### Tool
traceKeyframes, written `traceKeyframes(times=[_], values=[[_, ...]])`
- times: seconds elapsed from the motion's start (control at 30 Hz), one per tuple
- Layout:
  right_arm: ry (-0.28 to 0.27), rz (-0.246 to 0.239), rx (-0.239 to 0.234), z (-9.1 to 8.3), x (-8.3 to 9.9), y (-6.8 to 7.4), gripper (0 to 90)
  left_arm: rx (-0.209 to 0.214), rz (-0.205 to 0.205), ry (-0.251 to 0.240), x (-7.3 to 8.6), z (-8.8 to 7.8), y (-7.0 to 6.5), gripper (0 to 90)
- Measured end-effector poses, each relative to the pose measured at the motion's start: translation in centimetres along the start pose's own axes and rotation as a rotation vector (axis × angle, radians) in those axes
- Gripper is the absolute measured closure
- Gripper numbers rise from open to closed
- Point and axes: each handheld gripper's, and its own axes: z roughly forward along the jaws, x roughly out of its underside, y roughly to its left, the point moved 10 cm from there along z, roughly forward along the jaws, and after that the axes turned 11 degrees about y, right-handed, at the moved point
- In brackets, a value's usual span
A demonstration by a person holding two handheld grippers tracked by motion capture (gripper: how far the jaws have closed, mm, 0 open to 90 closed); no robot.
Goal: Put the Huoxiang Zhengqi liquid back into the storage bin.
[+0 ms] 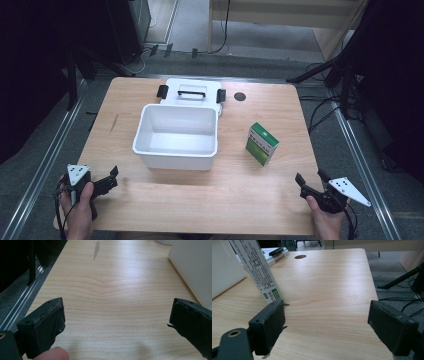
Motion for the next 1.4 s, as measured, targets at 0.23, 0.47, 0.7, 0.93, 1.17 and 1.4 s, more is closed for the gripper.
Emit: traceKeyframes(times=[0.23,0.47,0.7,0.93,1.17,1.4], values=[[0.073,-0.062,0.057,0.3,0.1,0.4,20.5,0.002,-0.003,0.003,0.0,0.0,0.0,1.1],[0.195,-0.151,0.029,0.8,0.1,2.0,23.2,0.009,-0.008,-0.001,0.0,0.0,0.0,1.0],[0.403,-0.252,-0.02,1.4,0.1,3.9,23.9,0.007,-0.004,0.005,0.1,0.0,0.0,1.1],[0.572,-0.358,-0.004,1.4,-1.0,5.0,23.0,0.004,0.002,0.006,0.1,0.0,0.0,1.1],[0.714,-0.373,-0.011,1.3,-1.5,5.3,22.5,0.015,-0.006,0.003,0.1,-0.1,-0.1,1.1],[0.887,-0.392,-0.01,1.1,-2.6,5.2,21.1,0.021,-0.009,-0.004,0.2,-0.2,-0.1,1.1]])
